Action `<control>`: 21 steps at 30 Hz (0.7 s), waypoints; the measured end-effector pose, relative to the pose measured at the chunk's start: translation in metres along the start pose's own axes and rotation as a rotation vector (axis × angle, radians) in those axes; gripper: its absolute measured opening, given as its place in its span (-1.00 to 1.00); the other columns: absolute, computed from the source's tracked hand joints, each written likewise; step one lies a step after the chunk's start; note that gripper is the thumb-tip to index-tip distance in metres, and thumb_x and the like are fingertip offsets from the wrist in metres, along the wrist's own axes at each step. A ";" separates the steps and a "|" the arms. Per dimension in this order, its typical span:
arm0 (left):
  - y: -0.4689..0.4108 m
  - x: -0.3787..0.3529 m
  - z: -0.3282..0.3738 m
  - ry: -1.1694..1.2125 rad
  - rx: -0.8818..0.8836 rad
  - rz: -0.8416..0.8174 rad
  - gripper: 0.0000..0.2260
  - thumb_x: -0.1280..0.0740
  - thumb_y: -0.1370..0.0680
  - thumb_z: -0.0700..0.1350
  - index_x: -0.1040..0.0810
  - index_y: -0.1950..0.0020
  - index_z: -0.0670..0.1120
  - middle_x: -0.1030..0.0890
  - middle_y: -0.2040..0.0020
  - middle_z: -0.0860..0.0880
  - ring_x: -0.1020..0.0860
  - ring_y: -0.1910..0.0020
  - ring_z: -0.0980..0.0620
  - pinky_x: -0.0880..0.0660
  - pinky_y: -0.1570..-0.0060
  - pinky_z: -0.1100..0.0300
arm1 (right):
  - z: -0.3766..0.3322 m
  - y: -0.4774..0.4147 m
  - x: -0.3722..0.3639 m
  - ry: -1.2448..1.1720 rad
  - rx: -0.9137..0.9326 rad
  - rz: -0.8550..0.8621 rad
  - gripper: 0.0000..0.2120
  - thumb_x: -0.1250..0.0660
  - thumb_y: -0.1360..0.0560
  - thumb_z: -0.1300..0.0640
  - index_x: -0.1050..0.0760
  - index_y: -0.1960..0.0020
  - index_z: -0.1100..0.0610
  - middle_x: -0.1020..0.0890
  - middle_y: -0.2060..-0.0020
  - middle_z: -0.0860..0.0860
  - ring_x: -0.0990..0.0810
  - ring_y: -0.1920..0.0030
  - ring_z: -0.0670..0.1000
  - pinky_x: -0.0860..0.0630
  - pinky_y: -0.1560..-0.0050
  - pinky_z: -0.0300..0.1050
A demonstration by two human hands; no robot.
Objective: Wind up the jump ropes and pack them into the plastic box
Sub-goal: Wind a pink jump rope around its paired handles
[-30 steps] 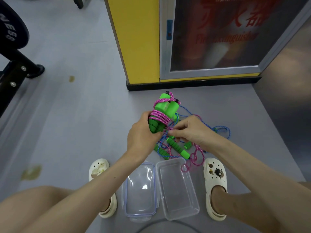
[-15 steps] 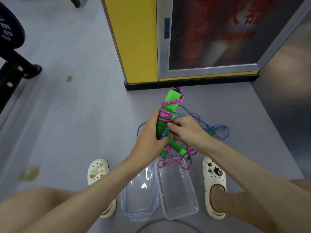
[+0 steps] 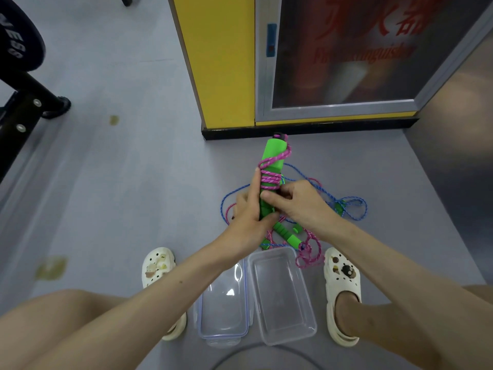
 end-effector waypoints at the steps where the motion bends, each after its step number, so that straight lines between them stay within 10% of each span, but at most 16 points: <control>1: 0.001 -0.001 0.000 -0.056 0.005 0.007 -0.24 -0.30 -0.57 -0.16 0.15 -0.44 0.38 -0.27 -0.19 -0.02 -0.28 -0.27 0.01 -0.32 -0.33 0.05 | 0.002 0.000 -0.001 0.012 -0.004 0.006 -0.66 -0.35 -0.50 -0.01 -0.54 0.31 0.23 -0.40 0.58 -0.10 -0.32 0.55 -0.18 -0.27 0.45 -0.35; 21: -0.001 -0.003 -0.004 -0.266 0.043 0.121 -0.14 -0.36 -0.53 0.02 0.26 -0.53 0.13 -0.27 -0.18 -0.10 -0.25 -0.27 -0.07 -0.23 -0.30 0.08 | 0.015 0.002 -0.007 -0.193 -0.127 0.086 -0.44 -0.17 -0.55 -0.17 -0.18 0.52 0.11 -0.22 0.67 -0.01 -0.16 0.66 -0.09 -0.13 0.59 -0.29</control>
Point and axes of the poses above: each hand's wrist, its own y-axis away from the middle knuckle, its own x-axis out of the back of the hand, z = x × y, the point moved 3 cm from there along -y, towards the middle knuckle
